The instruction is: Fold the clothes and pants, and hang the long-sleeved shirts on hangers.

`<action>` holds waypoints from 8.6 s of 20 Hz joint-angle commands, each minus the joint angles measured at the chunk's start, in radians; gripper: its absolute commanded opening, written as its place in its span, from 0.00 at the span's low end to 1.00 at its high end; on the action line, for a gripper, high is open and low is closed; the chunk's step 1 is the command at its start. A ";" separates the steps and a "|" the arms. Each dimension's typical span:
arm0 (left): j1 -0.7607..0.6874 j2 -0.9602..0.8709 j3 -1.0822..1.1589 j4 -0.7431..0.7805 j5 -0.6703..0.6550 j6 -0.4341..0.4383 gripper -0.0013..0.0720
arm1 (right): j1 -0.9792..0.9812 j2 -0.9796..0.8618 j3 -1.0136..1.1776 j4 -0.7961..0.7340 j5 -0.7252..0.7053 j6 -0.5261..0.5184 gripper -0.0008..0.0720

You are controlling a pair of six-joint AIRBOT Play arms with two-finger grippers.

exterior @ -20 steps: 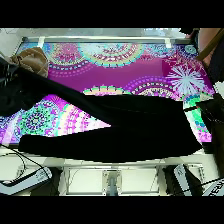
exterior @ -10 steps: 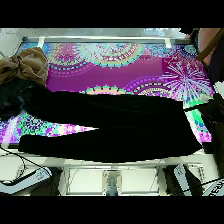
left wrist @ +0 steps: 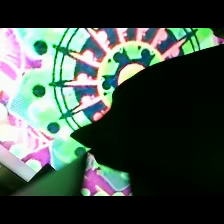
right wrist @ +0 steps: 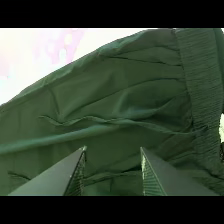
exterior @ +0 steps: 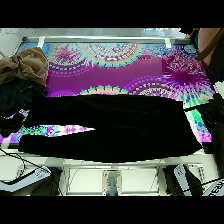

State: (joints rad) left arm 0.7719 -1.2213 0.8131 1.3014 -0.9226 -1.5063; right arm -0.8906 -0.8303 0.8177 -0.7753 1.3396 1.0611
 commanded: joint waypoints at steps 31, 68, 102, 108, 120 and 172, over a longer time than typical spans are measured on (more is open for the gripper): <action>0.333 0.003 -0.090 -0.218 -0.207 0.227 0.66 | 0.000 0.001 -0.019 -0.200 0.111 0.003 0.53; 0.230 -0.233 0.303 -0.248 -0.429 0.341 0.03 | 0.000 0.001 -0.019 -0.189 0.145 0.076 0.53; 0.642 -0.084 -0.103 -0.549 -0.309 0.414 0.98 | -0.549 -0.047 -0.146 -0.252 0.099 -0.090 0.55; 0.519 -0.144 -0.123 -0.616 -0.185 0.437 0.82 | -0.634 -0.036 -0.144 -0.214 0.108 -0.087 0.55; 0.468 -0.183 -0.124 -0.550 -0.205 0.436 0.03 | -0.634 -0.036 -0.144 -0.214 0.110 -0.087 0.55; 0.468 0.086 -0.116 -0.542 -0.271 0.324 0.03 | -0.448 -0.547 -0.106 -0.415 0.089 -0.094 0.61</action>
State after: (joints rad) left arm 1.2400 -1.1355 0.6975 0.7582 -1.1931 -1.1831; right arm -1.3396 -1.3777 0.6785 -1.1831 1.4258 0.9684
